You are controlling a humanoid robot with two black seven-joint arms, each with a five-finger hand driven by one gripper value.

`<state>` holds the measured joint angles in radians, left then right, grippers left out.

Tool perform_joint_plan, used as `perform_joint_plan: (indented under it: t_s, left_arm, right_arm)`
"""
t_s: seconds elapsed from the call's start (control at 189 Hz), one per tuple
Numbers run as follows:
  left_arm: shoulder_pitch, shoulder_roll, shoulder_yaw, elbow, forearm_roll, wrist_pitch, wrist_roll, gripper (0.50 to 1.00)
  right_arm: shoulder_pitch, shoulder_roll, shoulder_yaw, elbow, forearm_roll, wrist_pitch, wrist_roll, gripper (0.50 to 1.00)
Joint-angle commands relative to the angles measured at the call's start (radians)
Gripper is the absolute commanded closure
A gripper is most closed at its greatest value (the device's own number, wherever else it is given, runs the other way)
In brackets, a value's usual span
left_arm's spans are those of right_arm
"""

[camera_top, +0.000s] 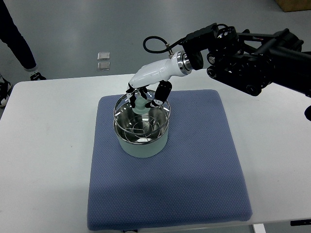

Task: Open lid and place right of pot
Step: 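Carry the lid beside the pot and set it on the mat, then release the knob and raise the right hand away from the lid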

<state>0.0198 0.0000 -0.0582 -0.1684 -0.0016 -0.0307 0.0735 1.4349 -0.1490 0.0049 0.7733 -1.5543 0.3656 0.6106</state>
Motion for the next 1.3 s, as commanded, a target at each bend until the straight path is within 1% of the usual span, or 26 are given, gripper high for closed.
perform_joint_plan:
  t_s: [0.0, 0.275, 0.28, 0.38, 0.586, 0.967, 1.02, 1.051, 1.057, 1.062, 1.067, 1.072, 1.083, 1.088, 1.094, 1.099, 1.104, 1.115, 1.12, 1.125, 1.131, 1.136, 1.141, 1.146, 1.152, 1.294]
  left_arm:
    - [-0.001, 0.0, 0.001, -0.002, 0.0, 0.0, 0.0, 0.5]
    - [-0.009, 0.0, 0.001, -0.003, 0.0, 0.0, 0.0, 0.5]
    - [-0.011, 0.0, 0.001, -0.003, 0.0, 0.0, 0.0, 0.5]
    - [-0.012, 0.0, 0.001, -0.003, 0.0, 0.0, 0.0, 0.5]
    - [-0.017, 0.0, 0.001, -0.01, 0.0, -0.002, 0.0, 0.5]
    - [-0.02, 0.0, 0.001, -0.01, 0.0, -0.002, 0.0, 0.5]
    - [-0.02, 0.0, 0.001, -0.01, 0.0, -0.002, 0.0, 0.5]
    - [-0.018, 0.0, 0.001, -0.01, 0.0, -0.002, 0.0, 0.5]
    - [-0.018, 0.0, 0.001, -0.008, 0.0, -0.002, 0.0, 0.5]
    - [-0.018, 0.0, 0.001, -0.008, 0.0, -0.002, 0.0, 0.5]
    - [-0.018, 0.0, 0.003, -0.008, 0.0, 0.0, 0.0, 0.5]
    - [-0.018, 0.0, 0.003, -0.008, 0.0, 0.0, 0.0, 0.5]
    - [-0.018, 0.0, 0.001, -0.01, 0.0, 0.0, 0.0, 0.5]
    - [-0.018, 0.0, 0.001, -0.01, 0.0, 0.0, 0.0, 0.5]
    - [-0.018, 0.0, 0.001, -0.01, 0.0, -0.002, 0.0, 0.5]
    - [-0.018, 0.0, 0.001, -0.01, 0.0, -0.002, 0.0, 0.5]
    - [-0.018, 0.0, 0.001, -0.008, 0.0, 0.0, 0.0, 0.5]
    - [-0.018, 0.0, 0.001, -0.008, 0.0, 0.0, 0.0, 0.5]
    - [-0.02, 0.0, 0.001, -0.008, 0.0, -0.002, 0.0, 0.5]
    - [-0.02, 0.0, 0.001, -0.008, 0.0, -0.002, 0.0, 0.5]
    - [-0.018, 0.0, 0.001, -0.008, 0.0, 0.0, 0.0, 0.5]
    - [-0.018, 0.0, 0.001, -0.008, 0.0, 0.0, 0.0, 0.5]
    - [-0.018, 0.0, 0.003, -0.008, 0.0, 0.0, 0.0, 0.5]
    - [-0.018, 0.0, 0.003, -0.008, 0.0, 0.0, 0.0, 0.5]
    - [-0.018, 0.0, 0.003, -0.008, 0.0, -0.002, 0.0, 0.5]
    - [-0.018, 0.0, 0.003, -0.01, 0.0, 0.0, 0.0, 0.5]
  right_arm:
    - [0.005, -0.035, 0.0, 0.0, 0.002, 0.009, 0.0, 1.0]
    - [0.002, -0.129, 0.0, 0.0, 0.037, 0.012, 0.0, 1.0]
    - [-0.002, -0.157, -0.002, 0.0, 0.04, 0.012, 0.0, 1.0]
    - [-0.01, -0.207, -0.002, 0.0, 0.043, 0.01, 0.0, 1.0]
    - [-0.087, -0.296, -0.002, 0.0, 0.076, -0.001, 0.0, 1.0]
    - [-0.232, -0.305, -0.006, -0.002, 0.066, -0.063, 0.0, 1.0]
    - [-0.245, -0.3, -0.005, -0.002, 0.066, -0.067, 0.0, 0.946]
    - [-0.248, -0.3, -0.003, -0.002, 0.069, -0.068, 0.0, 0.893]
    - [-0.249, -0.3, -0.003, -0.002, 0.072, -0.068, 0.0, 0.867]
    - [-0.249, -0.3, -0.003, -0.002, 0.072, -0.068, 0.0, 0.867]
    - [-0.251, -0.299, -0.003, -0.002, 0.075, -0.068, 0.0, 0.836]
    - [-0.251, -0.299, -0.003, -0.002, 0.076, -0.068, 0.0, 0.836]
    - [-0.252, -0.299, -0.003, -0.002, 0.077, -0.068, 0.0, 0.769]
    - [-0.252, -0.299, -0.003, -0.002, 0.077, -0.068, 0.0, 0.769]
    - [-0.252, -0.299, -0.002, -0.002, 0.079, -0.068, 0.0, 0.732]
    - [-0.252, -0.299, -0.002, -0.002, 0.079, -0.068, 0.0, 0.732]
    - [-0.252, -0.299, -0.002, -0.002, 0.079, -0.068, 0.0, 0.701]
    - [-0.252, -0.299, -0.002, -0.002, 0.079, -0.068, 0.0, 0.701]
    - [-0.252, -0.299, -0.002, -0.002, 0.079, -0.068, 0.0, 0.665]
    - [-0.252, -0.299, -0.002, -0.002, 0.079, -0.068, 0.0, 0.664]
    - [-0.252, -0.299, -0.002, -0.002, 0.08, -0.068, 0.0, 0.624]
    - [-0.252, -0.299, -0.002, -0.002, 0.08, -0.068, 0.0, 0.624]
    - [-0.252, -0.299, 0.0, -0.002, 0.082, -0.068, 0.0, 0.589]
    - [-0.252, -0.299, 0.0, -0.002, 0.082, -0.068, 0.0, 0.589]
    - [-0.252, -0.3, 0.001, -0.002, 0.083, -0.068, 0.0, 0.571]
    - [-0.252, -0.303, 0.044, -0.008, 0.163, -0.054, 0.0, 0.566]
